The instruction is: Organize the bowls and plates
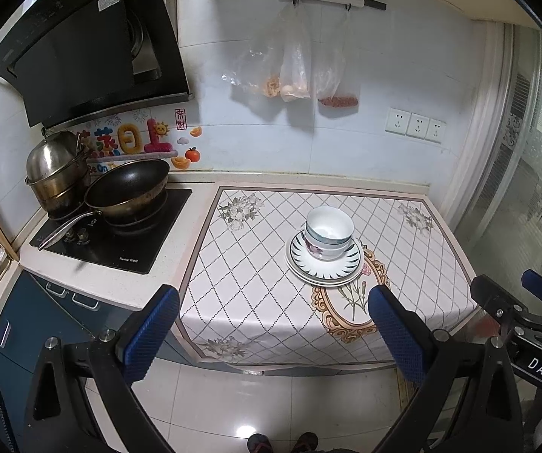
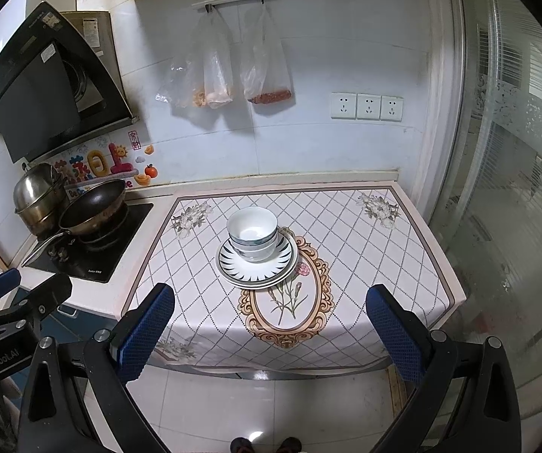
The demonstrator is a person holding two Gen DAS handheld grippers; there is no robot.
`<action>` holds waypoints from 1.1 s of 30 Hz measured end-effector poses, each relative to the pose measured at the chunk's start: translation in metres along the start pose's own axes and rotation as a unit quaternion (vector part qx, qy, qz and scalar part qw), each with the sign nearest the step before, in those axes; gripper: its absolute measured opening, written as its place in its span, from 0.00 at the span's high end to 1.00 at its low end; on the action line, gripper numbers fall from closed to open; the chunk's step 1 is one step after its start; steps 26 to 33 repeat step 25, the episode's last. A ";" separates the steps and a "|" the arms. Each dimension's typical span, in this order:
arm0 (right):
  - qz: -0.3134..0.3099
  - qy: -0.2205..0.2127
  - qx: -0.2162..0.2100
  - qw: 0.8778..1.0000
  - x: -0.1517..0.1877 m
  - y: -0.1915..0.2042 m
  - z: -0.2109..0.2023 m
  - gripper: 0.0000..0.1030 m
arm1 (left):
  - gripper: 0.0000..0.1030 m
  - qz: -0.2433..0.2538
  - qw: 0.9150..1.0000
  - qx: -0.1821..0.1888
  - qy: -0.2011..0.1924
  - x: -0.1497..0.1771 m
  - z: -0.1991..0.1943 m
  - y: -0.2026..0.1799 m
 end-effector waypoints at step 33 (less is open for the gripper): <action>0.001 0.006 0.003 1.000 0.005 0.002 -0.001 0.00 | 0.01 0.005 1.000 0.000 0.004 0.002 0.001 0.009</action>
Point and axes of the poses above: each gripper's, at about its wrist camera, not at the fingertips, and z roughly the way its jaws point, y to its left, x to its underside, the point moved 6 cm from there along z, roughly the way its jaws point, and after that the axes turned 1 degree about -x, right-handed, at the moved point
